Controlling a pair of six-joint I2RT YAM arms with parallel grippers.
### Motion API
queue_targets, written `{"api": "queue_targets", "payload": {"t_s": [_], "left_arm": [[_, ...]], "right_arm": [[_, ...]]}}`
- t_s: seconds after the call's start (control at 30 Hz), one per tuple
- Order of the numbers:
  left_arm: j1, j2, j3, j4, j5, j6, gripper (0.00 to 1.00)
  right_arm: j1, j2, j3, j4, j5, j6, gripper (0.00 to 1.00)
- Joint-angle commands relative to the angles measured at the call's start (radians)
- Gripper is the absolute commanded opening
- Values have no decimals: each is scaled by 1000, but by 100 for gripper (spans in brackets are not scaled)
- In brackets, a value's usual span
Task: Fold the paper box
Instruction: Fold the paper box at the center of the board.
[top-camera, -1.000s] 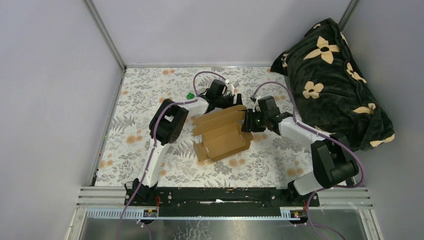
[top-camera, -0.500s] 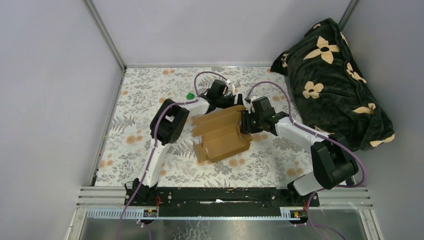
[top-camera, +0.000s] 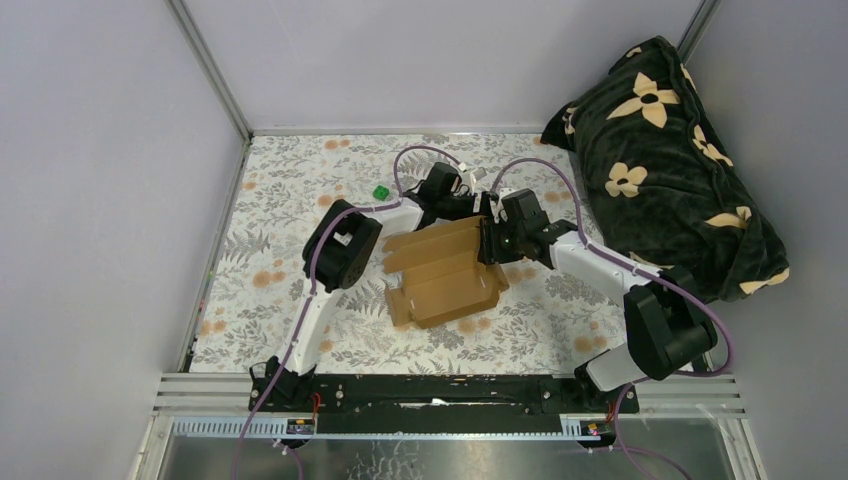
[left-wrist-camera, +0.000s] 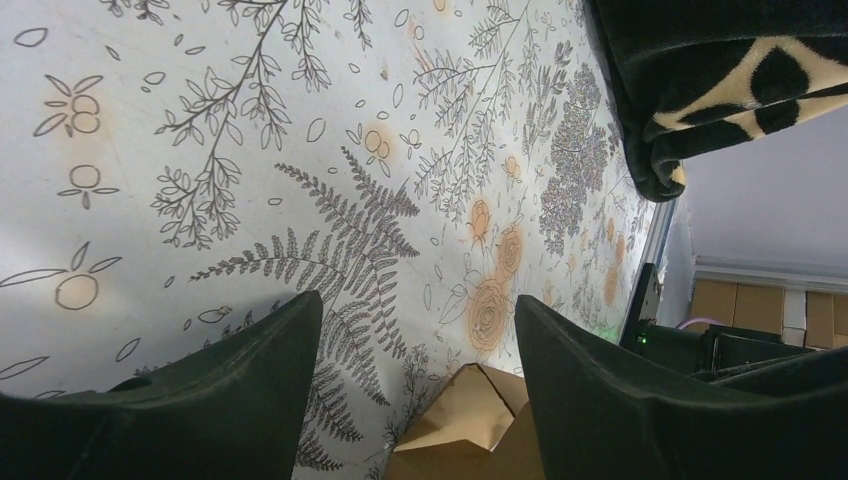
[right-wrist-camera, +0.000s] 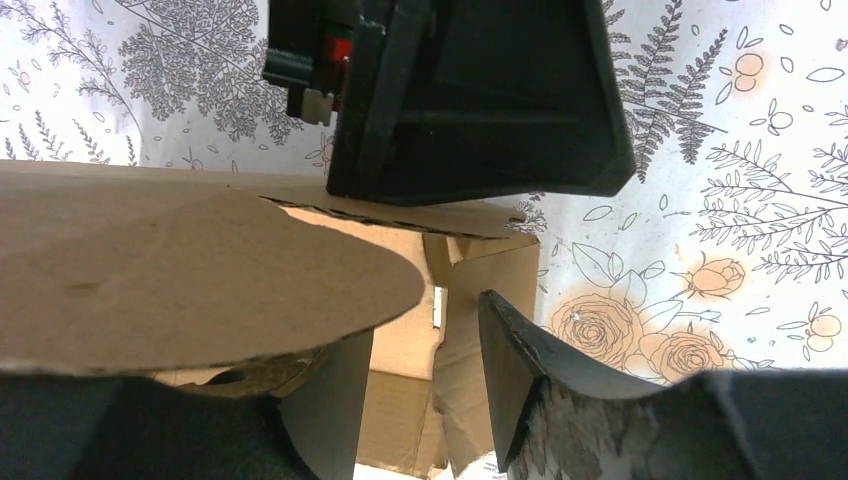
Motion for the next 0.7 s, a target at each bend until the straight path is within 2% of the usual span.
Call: {"api": "queue_targets", "payload": {"t_s": [0.0, 0.2, 0.47, 0.57, 0.67], "left_arm": [[-12, 11, -20, 62, 19, -13, 77], [-14, 0, -37, 67, 18, -12, 77], [-12, 1, -27, 48, 9, 9, 77], [-10, -4, -32, 44, 4, 16, 77], [-6, -13, -48, 52, 0, 16, 77]], "right_arm": [[9, -37, 43, -3, -23, 0, 50], [8, -92, 53, -42, 20, 18, 51], [21, -239, 113, -287, 56, 50, 51], [78, -255, 108, -373, 56, 91, 51], [205, -311, 44, -374, 123, 175, 50]]}}
